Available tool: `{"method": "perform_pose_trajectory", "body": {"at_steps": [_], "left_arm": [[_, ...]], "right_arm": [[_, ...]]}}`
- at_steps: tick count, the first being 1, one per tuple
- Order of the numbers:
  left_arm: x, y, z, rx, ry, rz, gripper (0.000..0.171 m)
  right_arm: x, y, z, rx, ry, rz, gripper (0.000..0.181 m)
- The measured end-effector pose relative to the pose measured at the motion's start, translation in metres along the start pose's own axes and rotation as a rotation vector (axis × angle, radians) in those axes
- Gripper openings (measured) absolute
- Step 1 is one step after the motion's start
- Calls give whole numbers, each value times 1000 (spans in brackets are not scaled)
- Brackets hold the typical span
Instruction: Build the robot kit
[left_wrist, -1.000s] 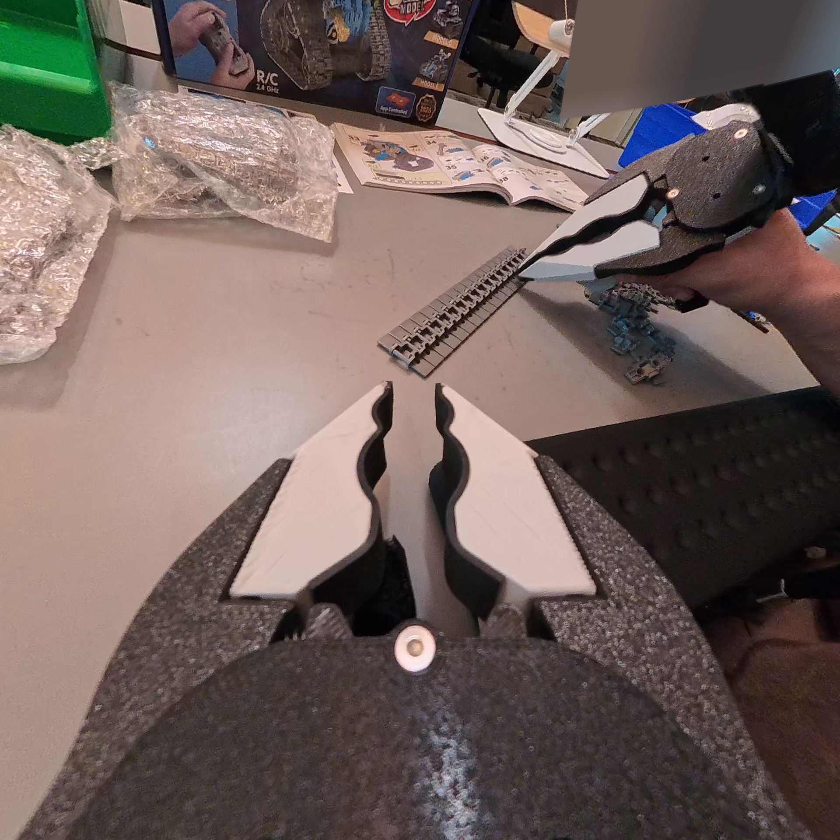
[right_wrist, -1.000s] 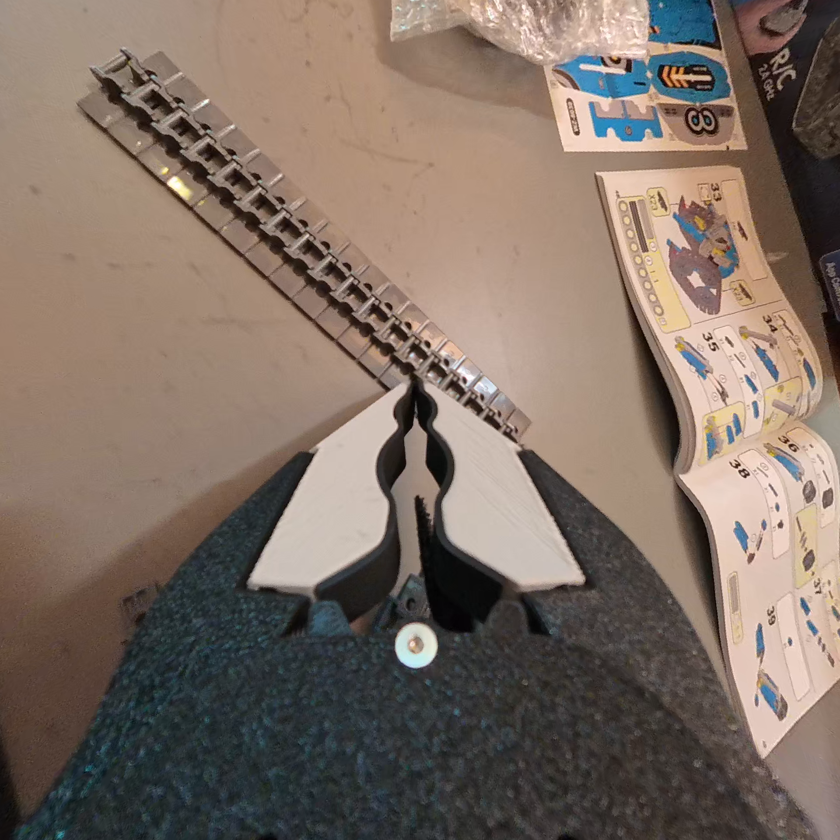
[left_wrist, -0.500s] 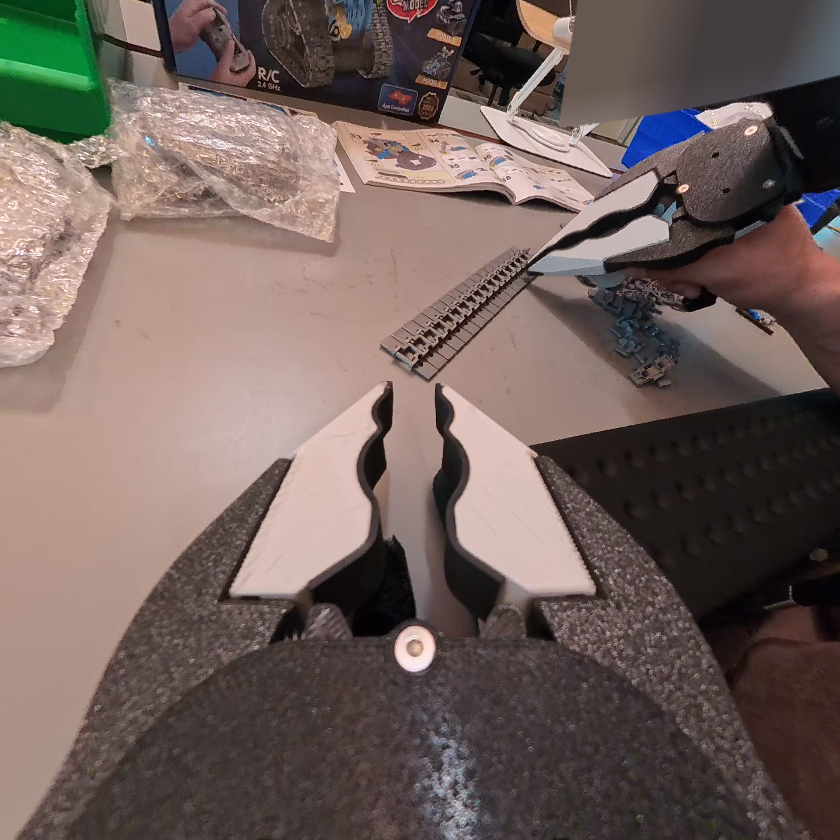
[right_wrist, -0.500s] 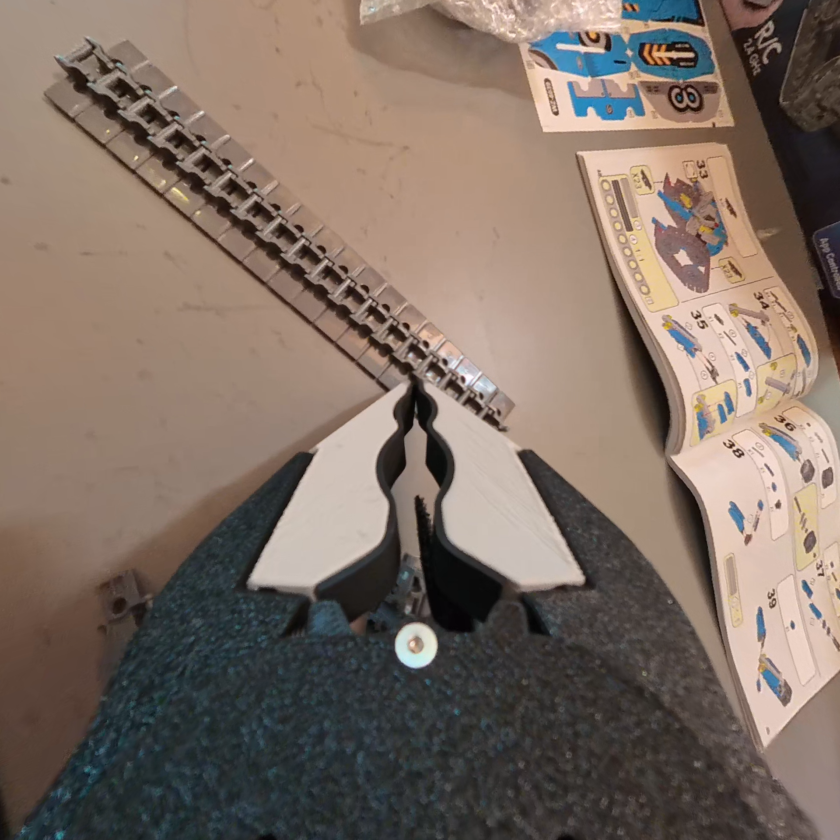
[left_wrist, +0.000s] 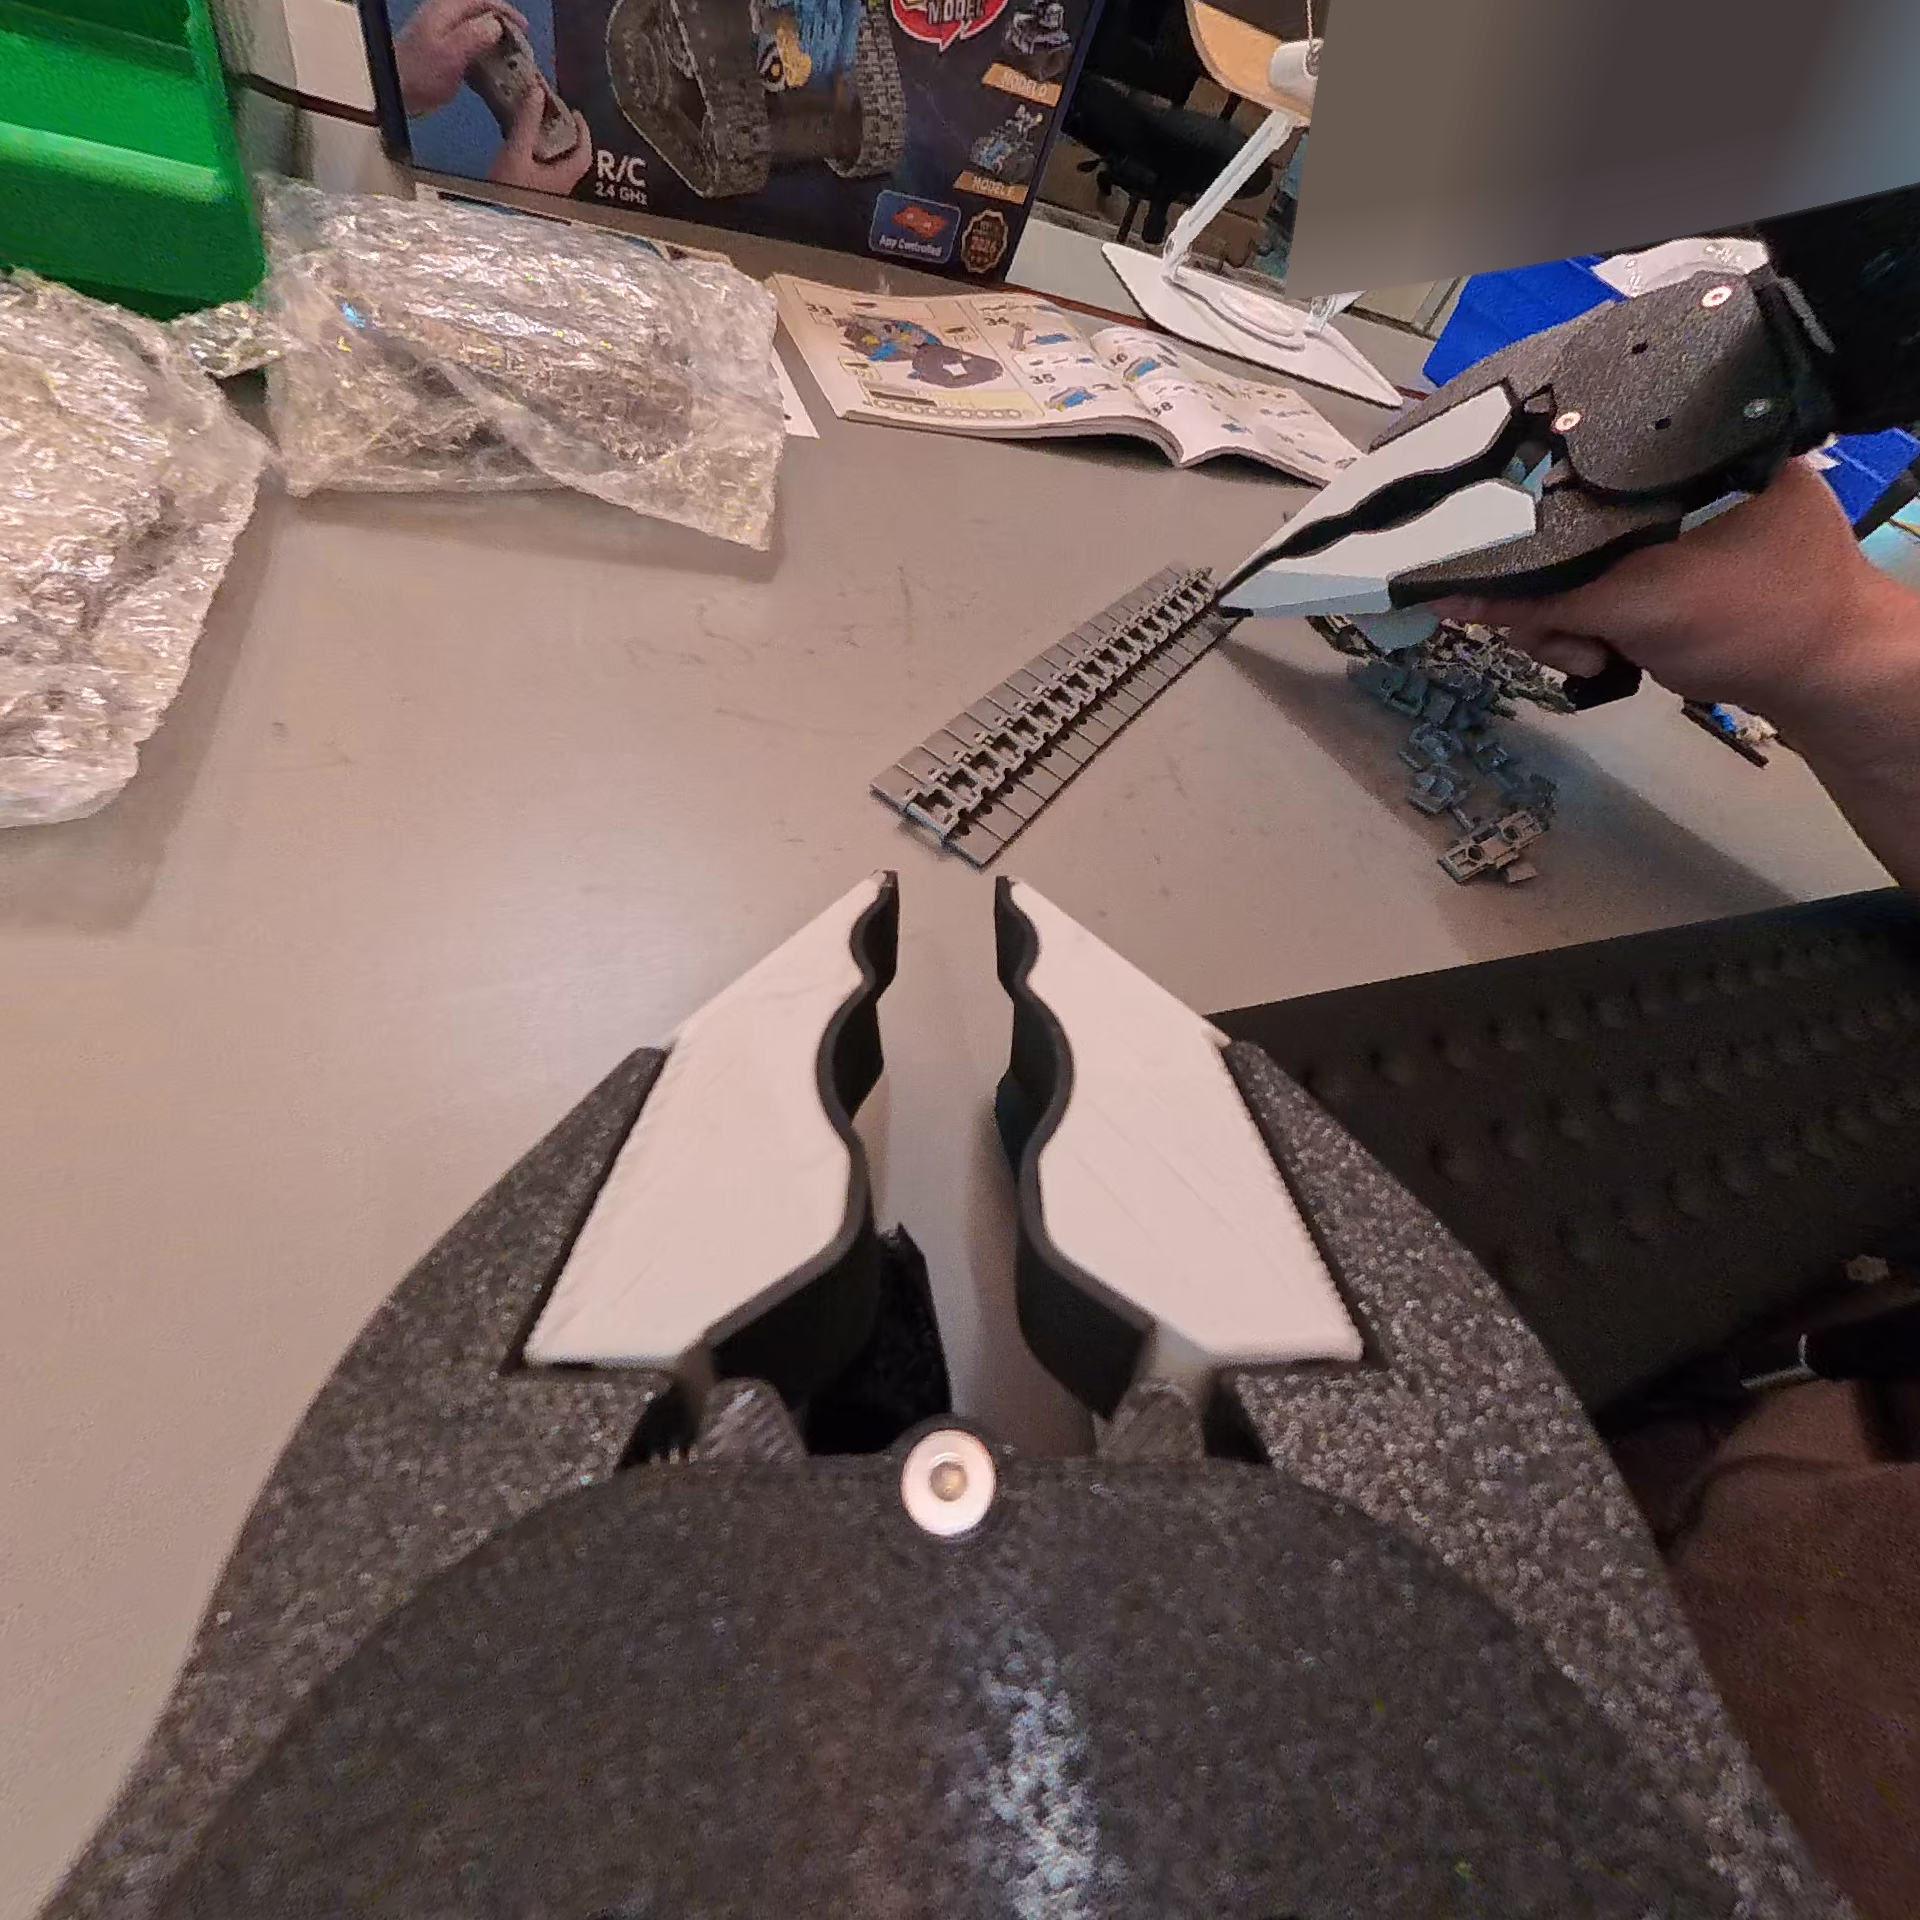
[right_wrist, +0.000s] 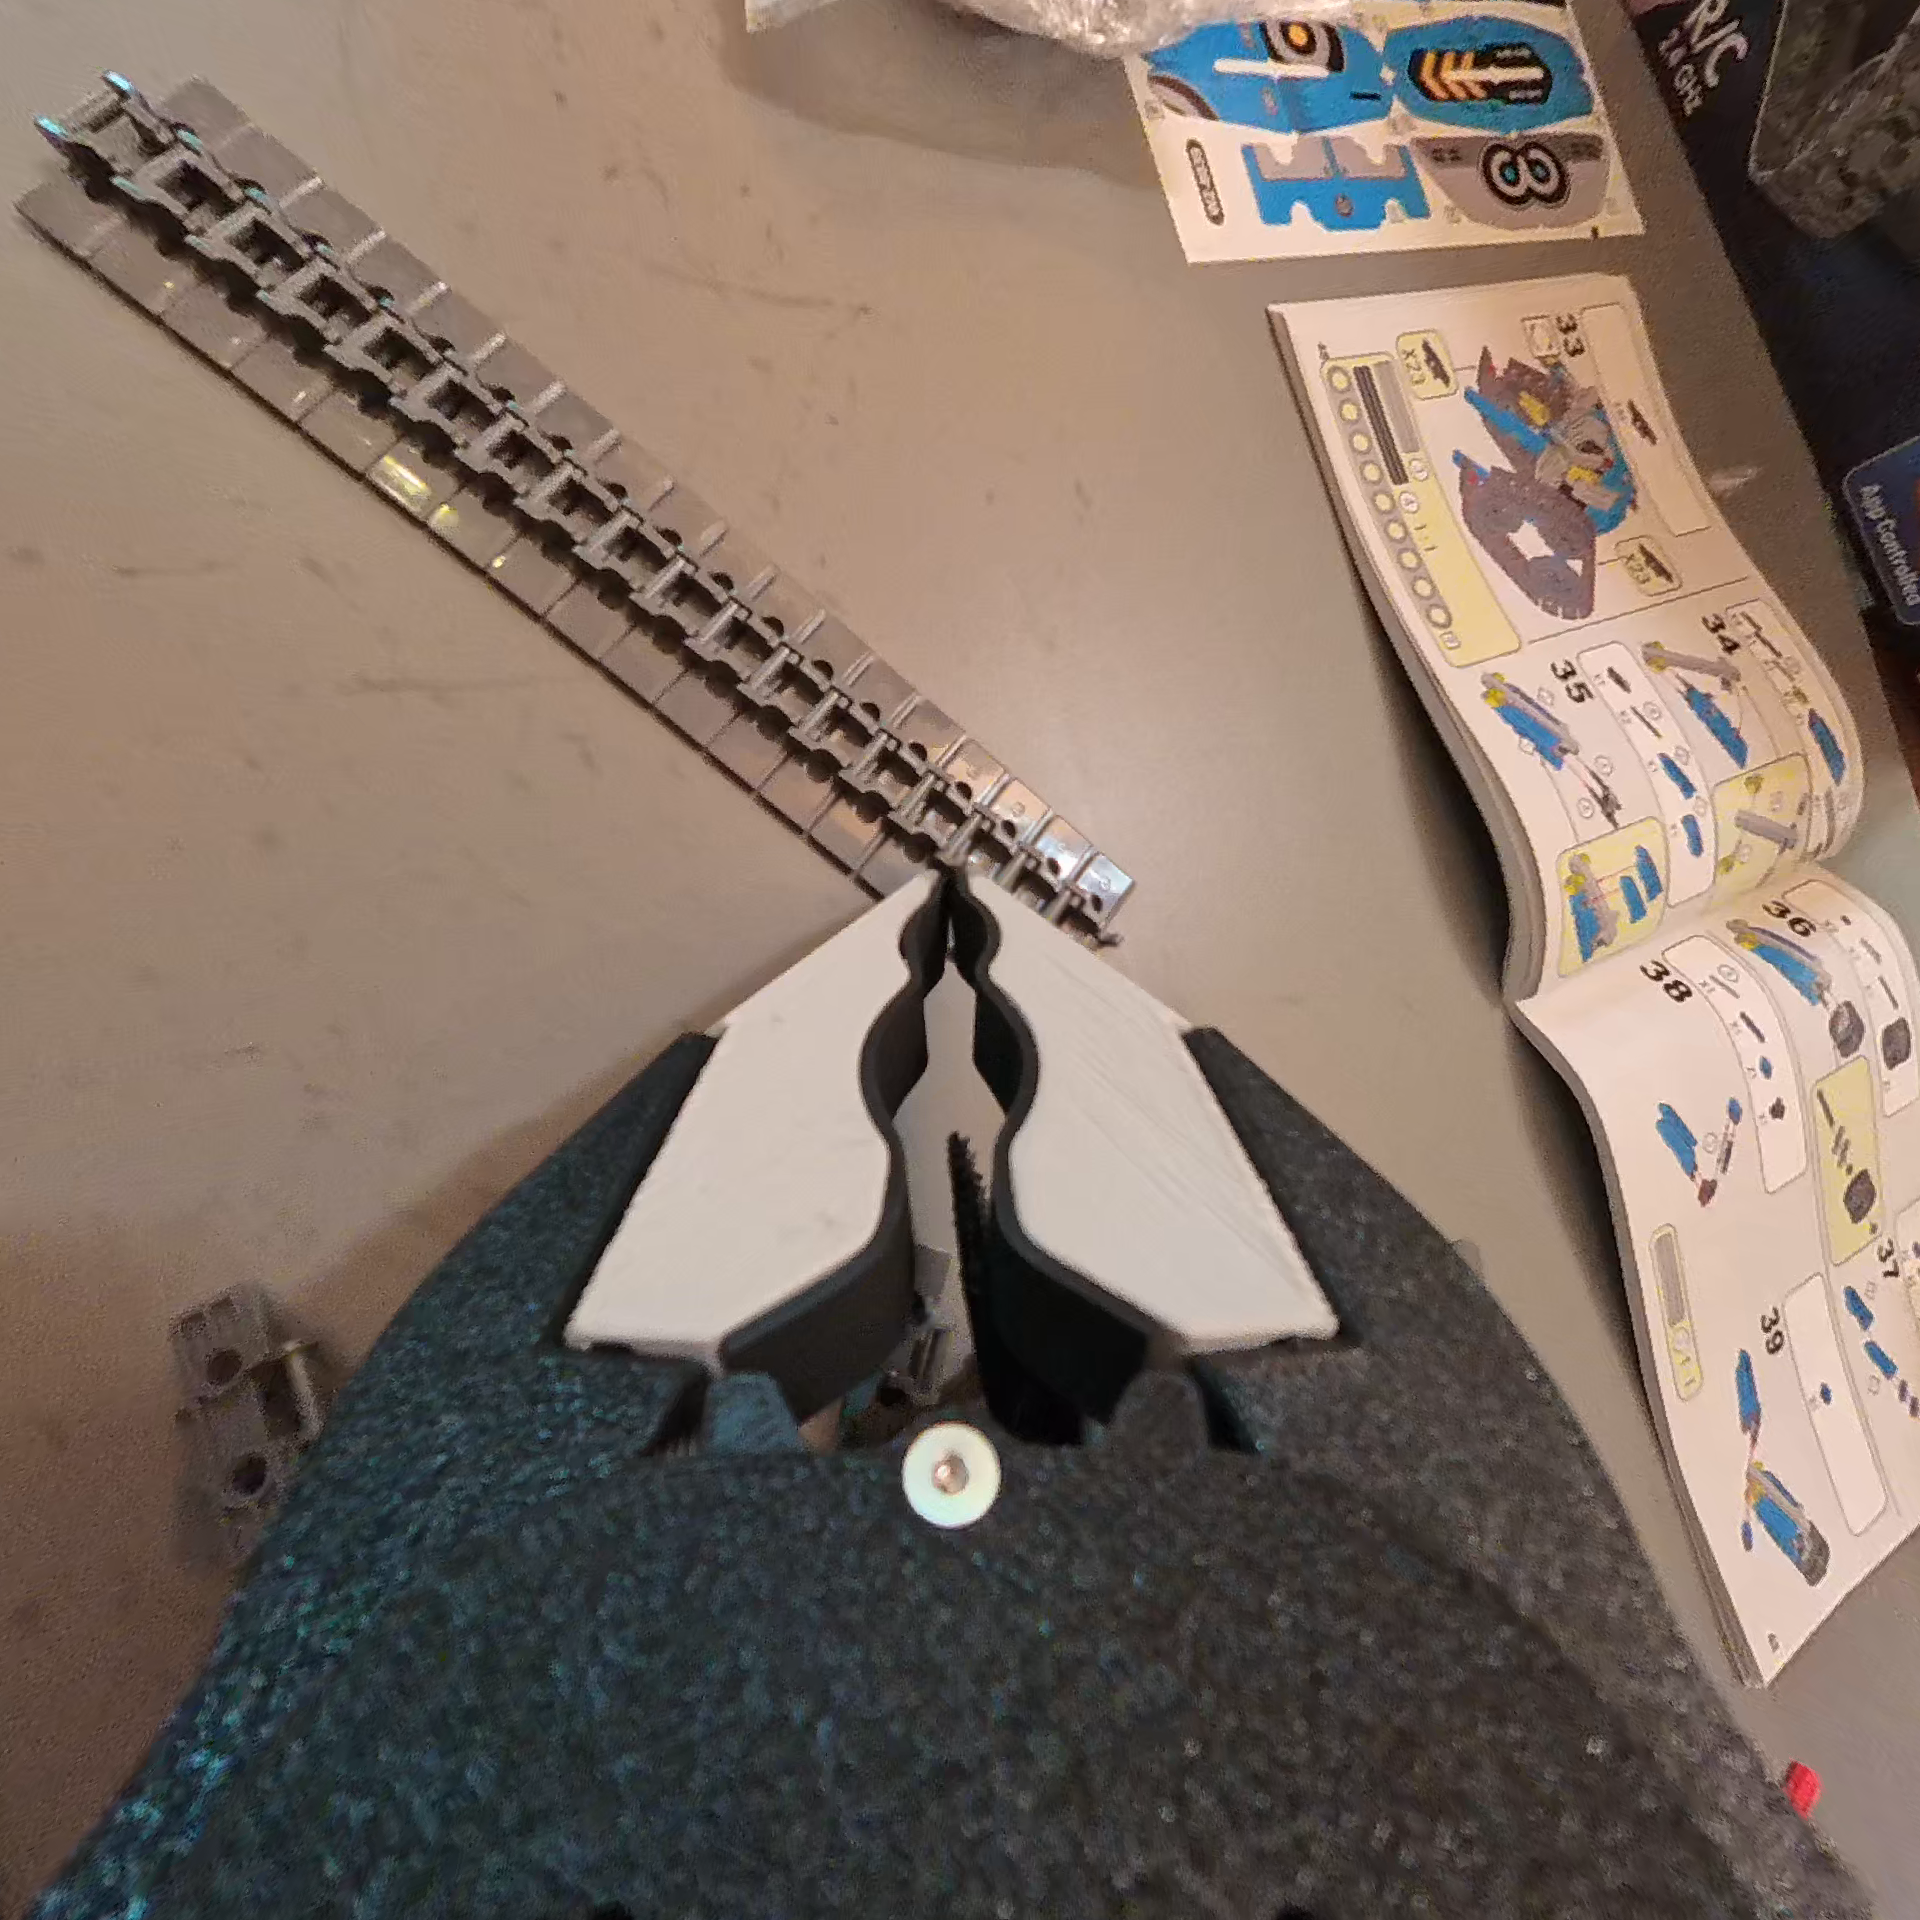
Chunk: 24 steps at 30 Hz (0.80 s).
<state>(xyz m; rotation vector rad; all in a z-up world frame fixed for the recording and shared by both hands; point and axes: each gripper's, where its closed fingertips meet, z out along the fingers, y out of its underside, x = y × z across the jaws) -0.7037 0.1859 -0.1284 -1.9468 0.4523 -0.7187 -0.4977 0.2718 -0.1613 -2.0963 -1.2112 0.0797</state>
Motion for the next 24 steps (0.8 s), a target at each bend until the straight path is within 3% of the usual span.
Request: {"method": "perform_pose_trajectory", "body": {"at_steps": [24], "left_arm": [[3, 1, 3, -11, 9, 4, 18]], "right_arm": [[7, 12, 0, -29, 19, 7, 0]]}}
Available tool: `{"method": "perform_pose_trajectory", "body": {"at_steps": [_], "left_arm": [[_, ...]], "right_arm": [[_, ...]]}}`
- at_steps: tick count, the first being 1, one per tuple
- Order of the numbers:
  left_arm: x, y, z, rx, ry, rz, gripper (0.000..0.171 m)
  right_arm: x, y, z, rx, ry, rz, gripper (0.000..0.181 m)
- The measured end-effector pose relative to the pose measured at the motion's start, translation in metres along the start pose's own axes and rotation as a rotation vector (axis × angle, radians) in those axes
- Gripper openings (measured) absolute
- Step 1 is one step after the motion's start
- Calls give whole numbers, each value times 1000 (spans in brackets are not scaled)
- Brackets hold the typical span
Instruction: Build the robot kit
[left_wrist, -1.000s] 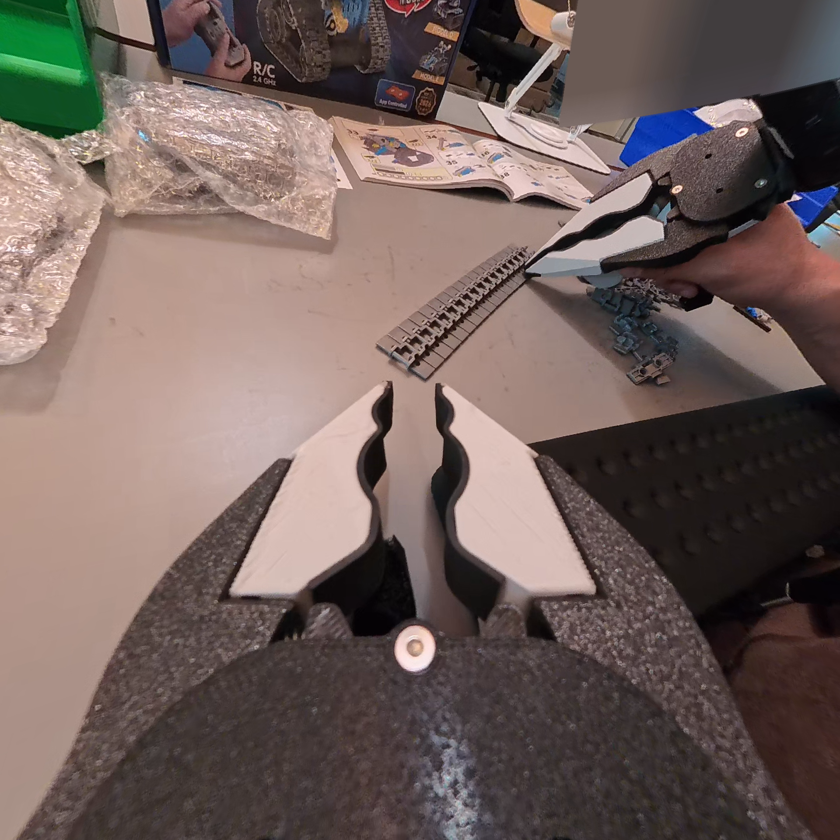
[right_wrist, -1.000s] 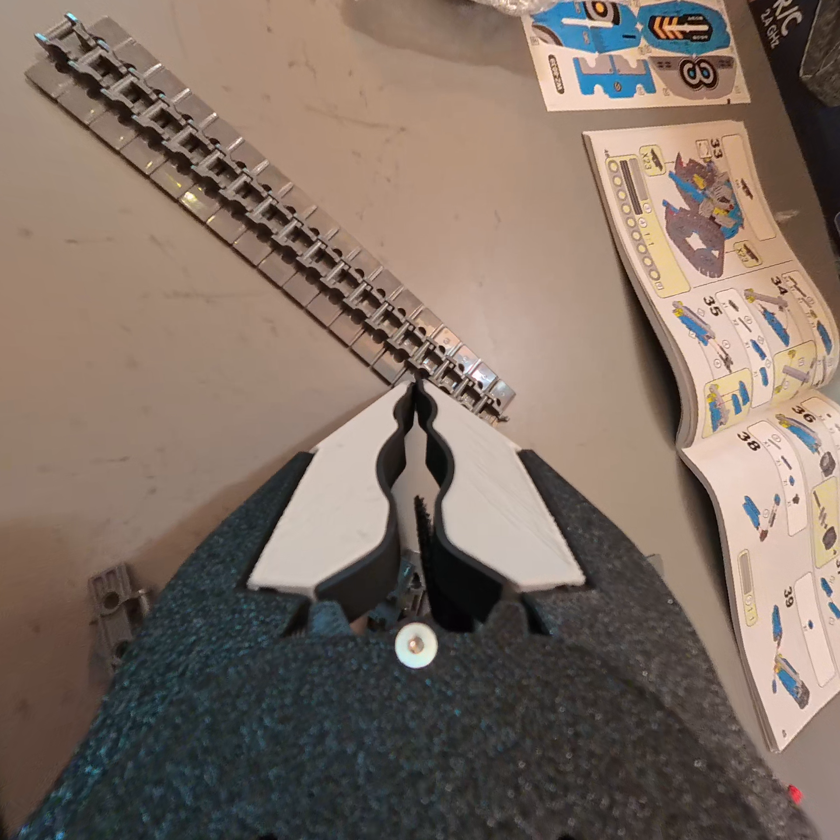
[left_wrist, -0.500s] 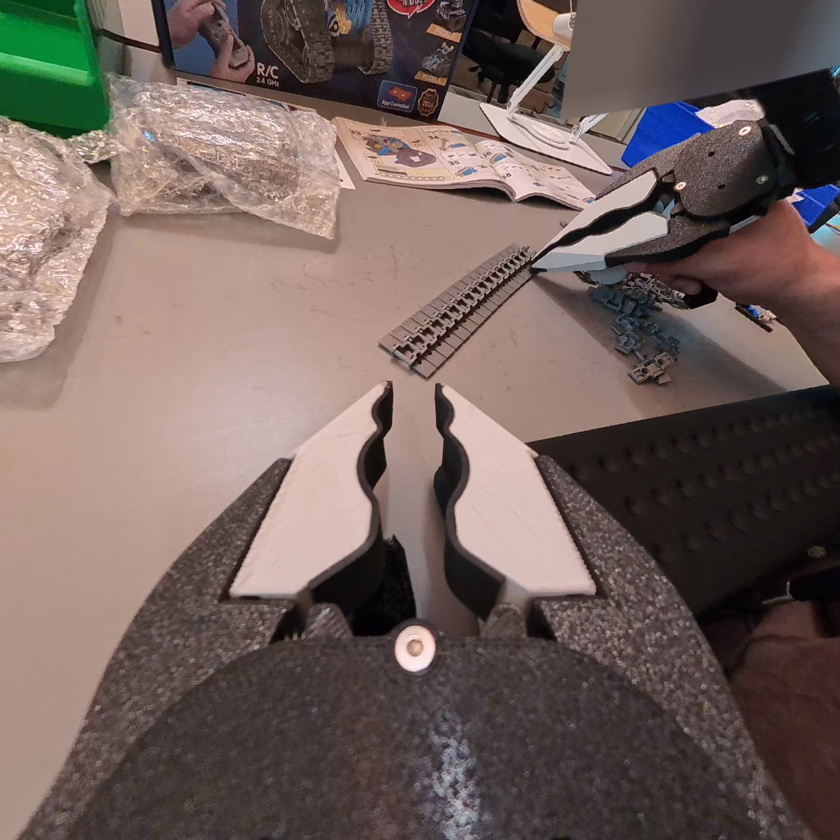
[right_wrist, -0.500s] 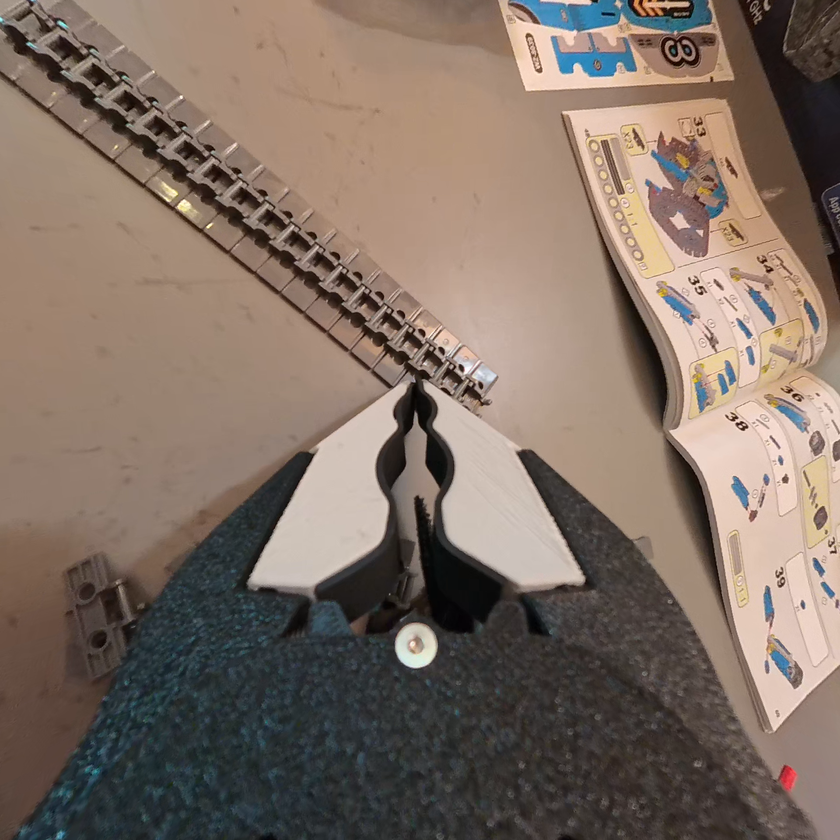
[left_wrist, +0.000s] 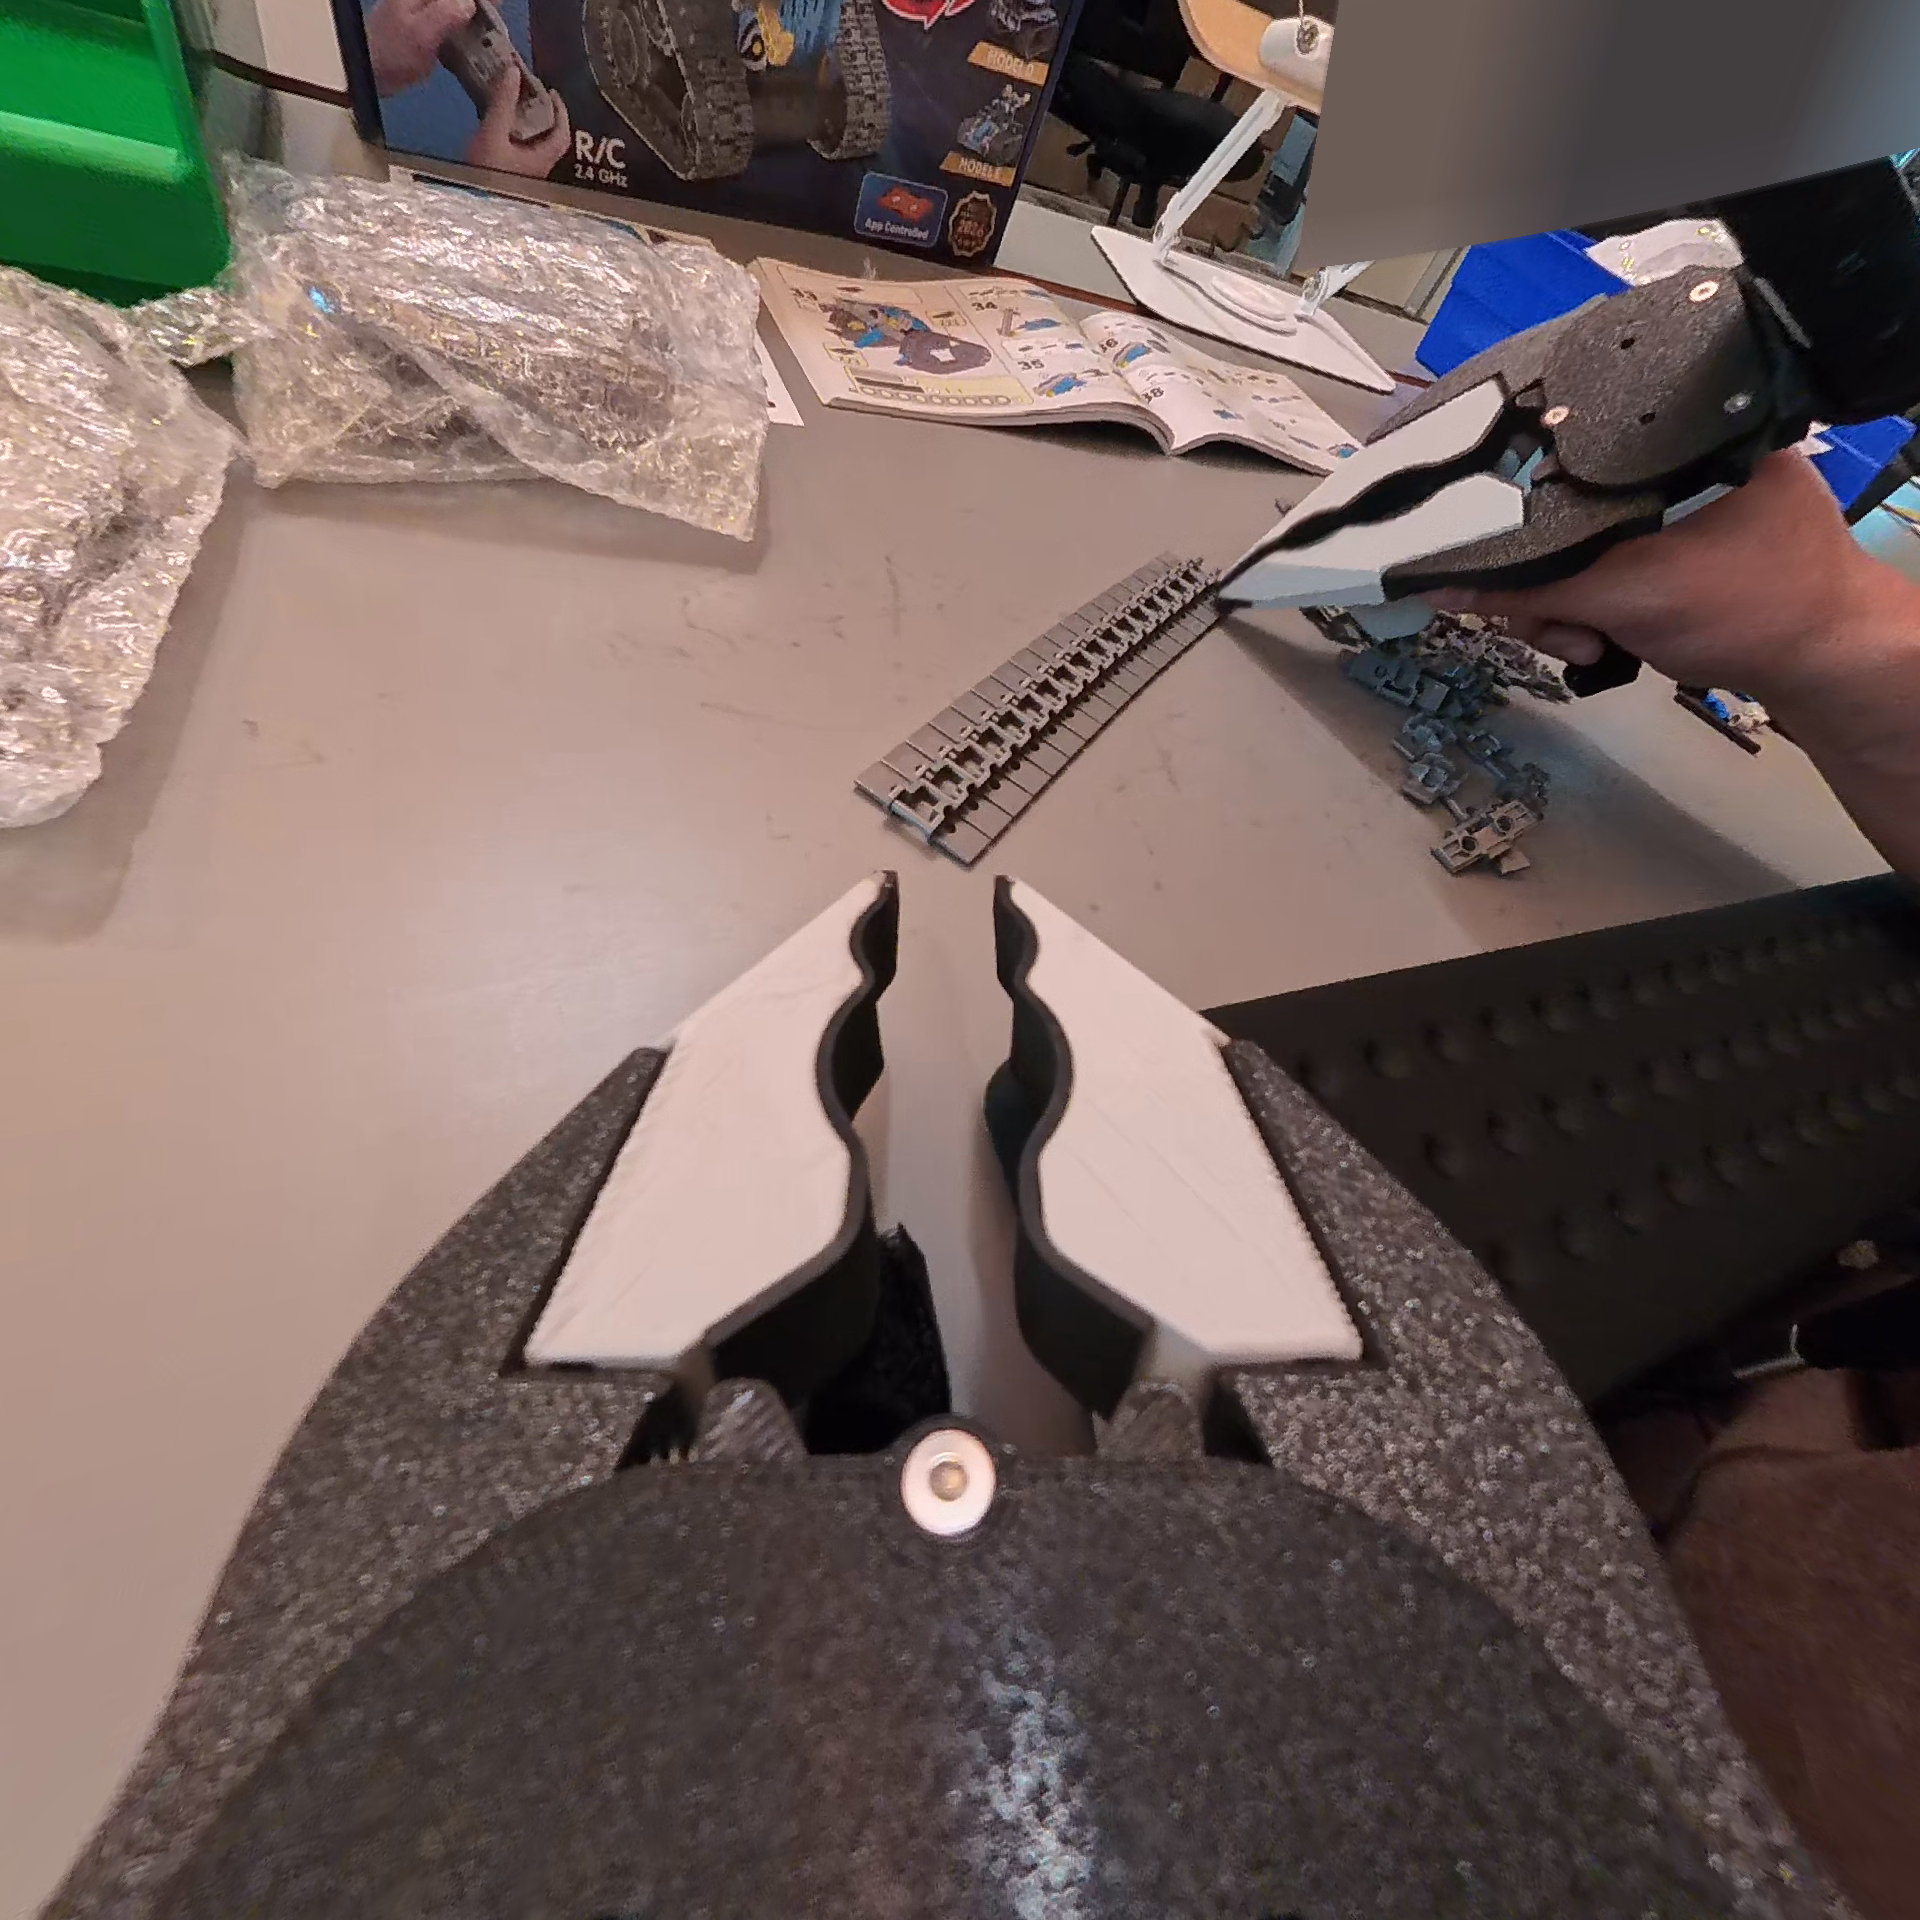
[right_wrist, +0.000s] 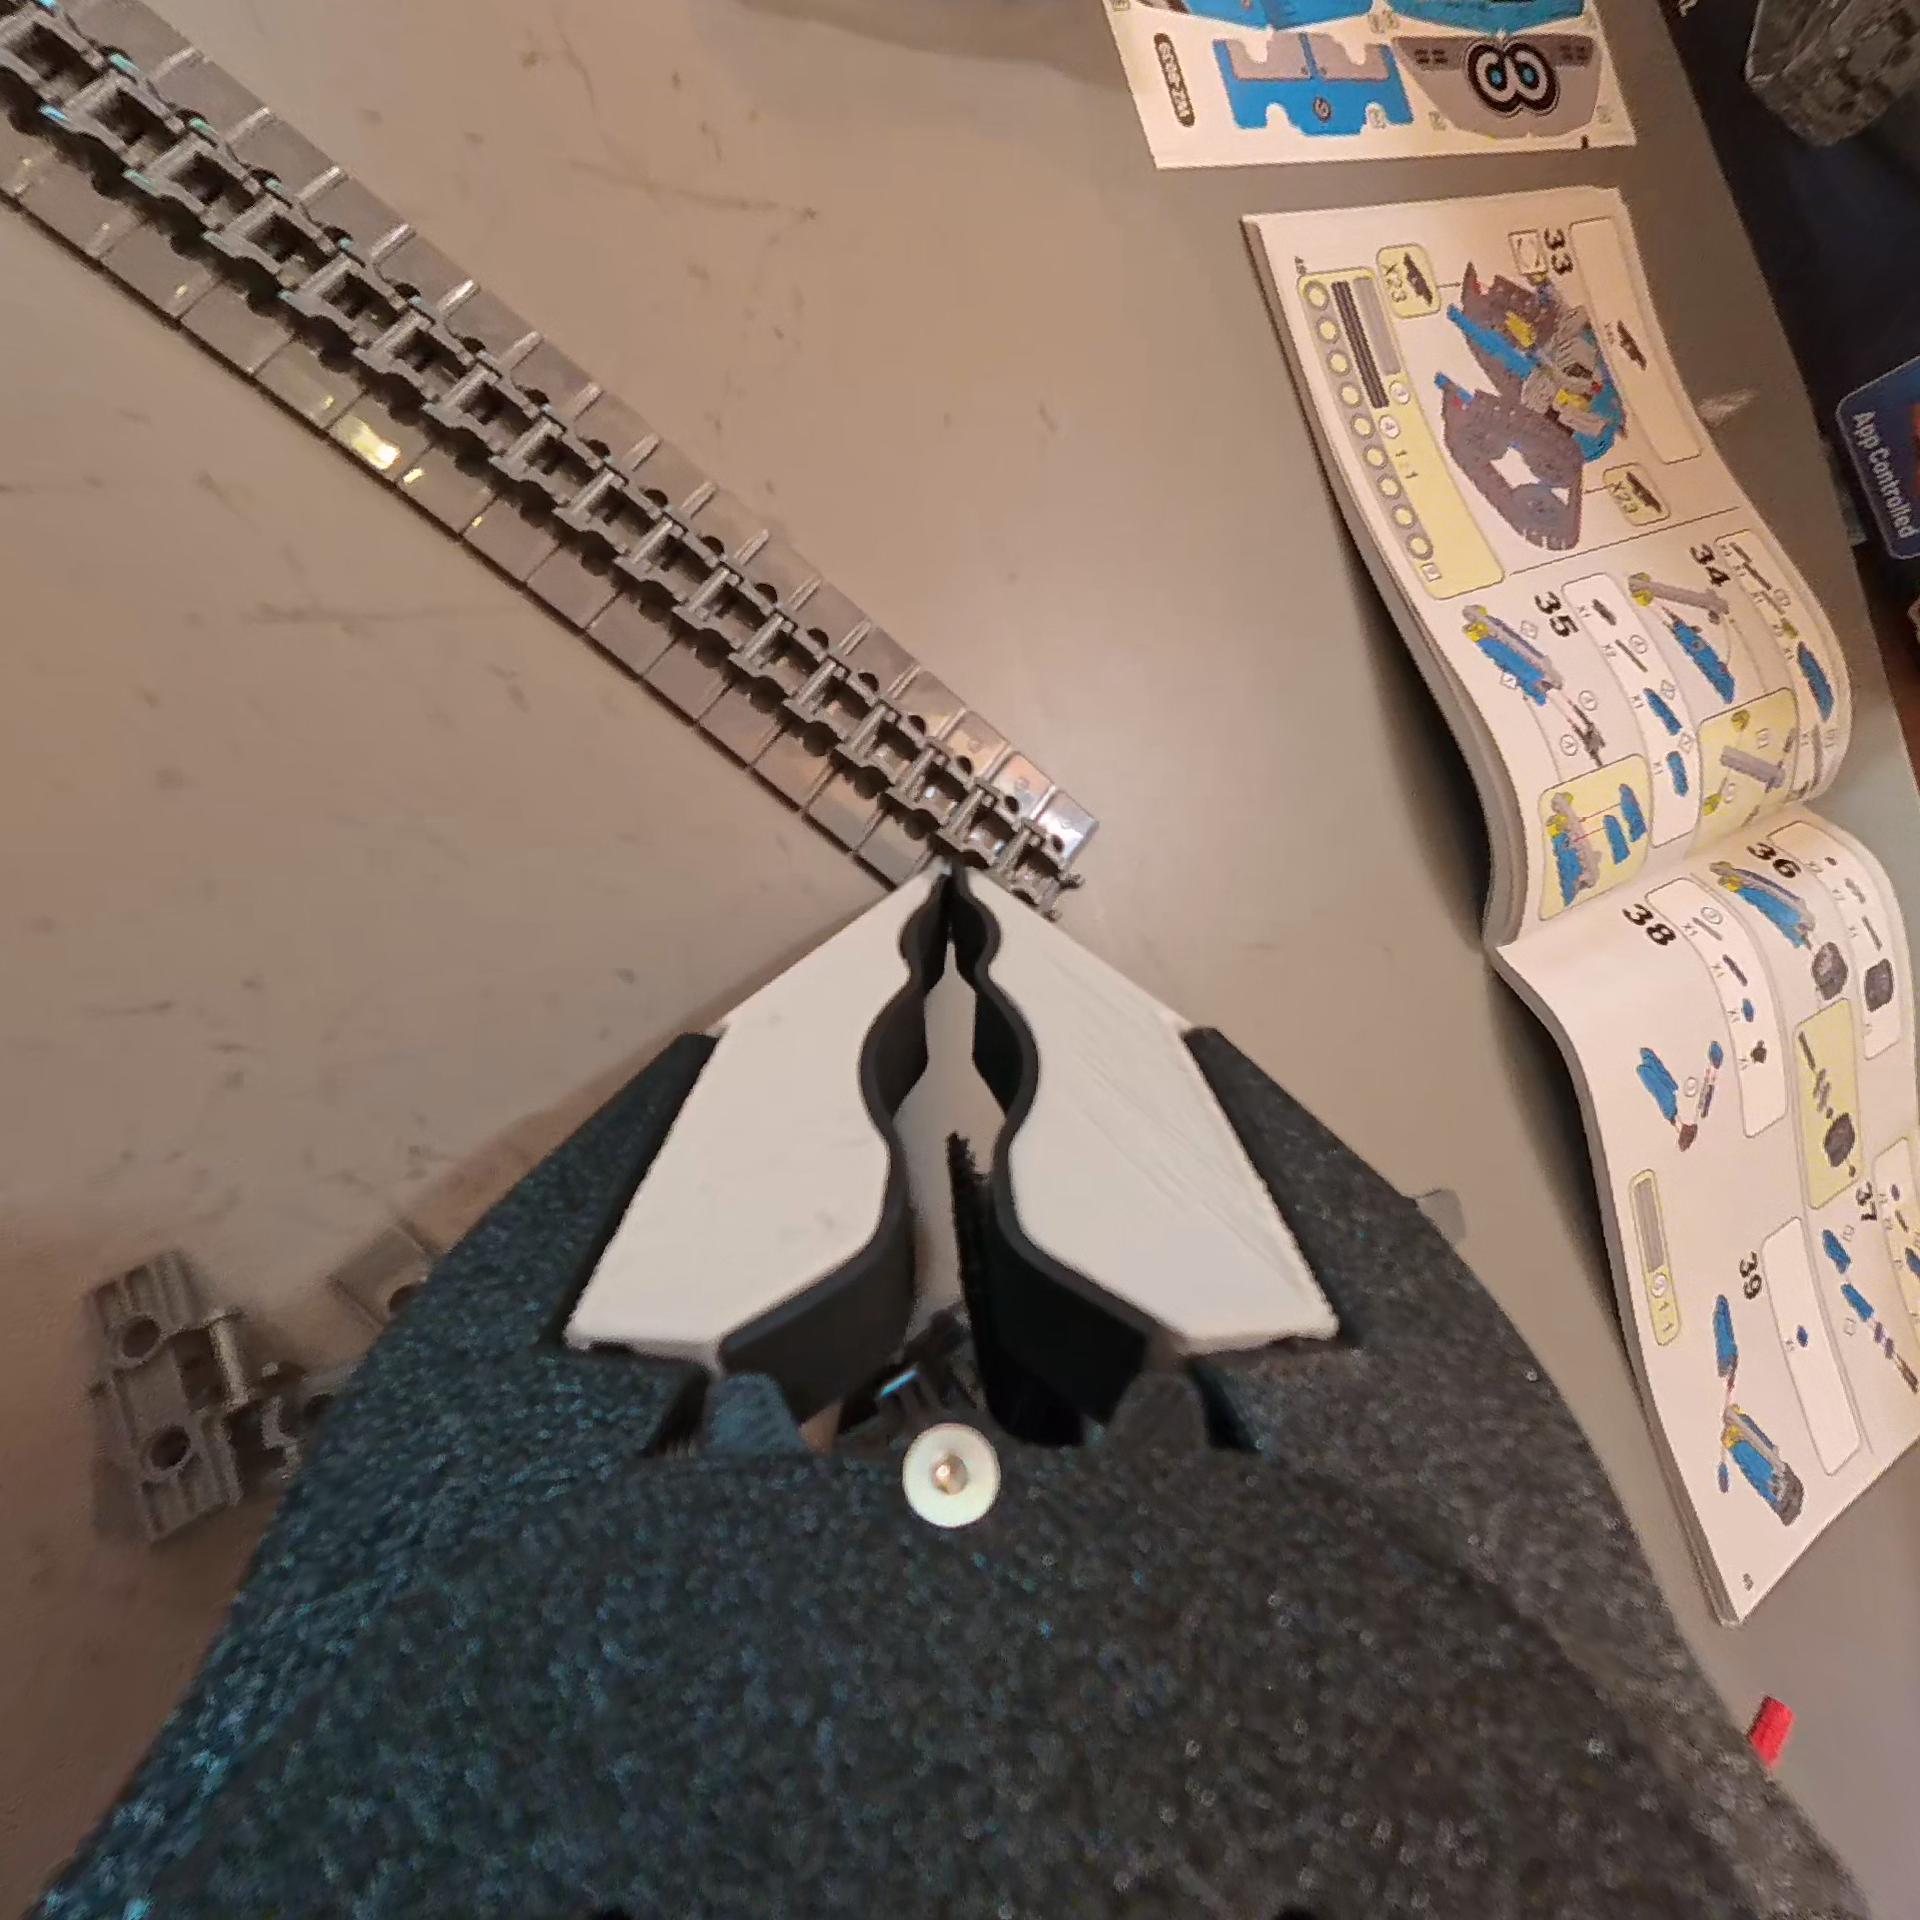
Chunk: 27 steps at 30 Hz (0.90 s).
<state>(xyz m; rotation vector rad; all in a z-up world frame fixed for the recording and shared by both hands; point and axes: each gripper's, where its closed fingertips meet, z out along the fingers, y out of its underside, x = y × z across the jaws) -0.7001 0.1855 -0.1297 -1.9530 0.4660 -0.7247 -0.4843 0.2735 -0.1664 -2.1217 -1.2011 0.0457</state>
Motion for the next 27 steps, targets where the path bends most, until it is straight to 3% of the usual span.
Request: {"method": "perform_pose_trajectory", "body": {"at_steps": [11, 14, 16, 18, 22, 27], "left_arm": [[5, -3, 0, 12, 6, 27, 17], [13, -10, -1, 39, 19, 56, 17], [22, -13, -1, 45, 41, 81, 17], [34, -17, 0, 46, 64, 124, 17], [72, -29, 9, 10, 187, 230, 17], [101, -39, 43, -194, 281, 444, 18]], "right_arm": [[8, 6, -2, -4, -8, 57, 0], [25, 6, -21, 49, 11, 100, 0], [28, 9, -41, 108, -56, 166, 5], [15, 19, -56, 126, -193, 240, 27], [-39, 37, -72, 165, -407, 183, 23], [-65, 38, -76, 181, -434, 55, 21]]}}
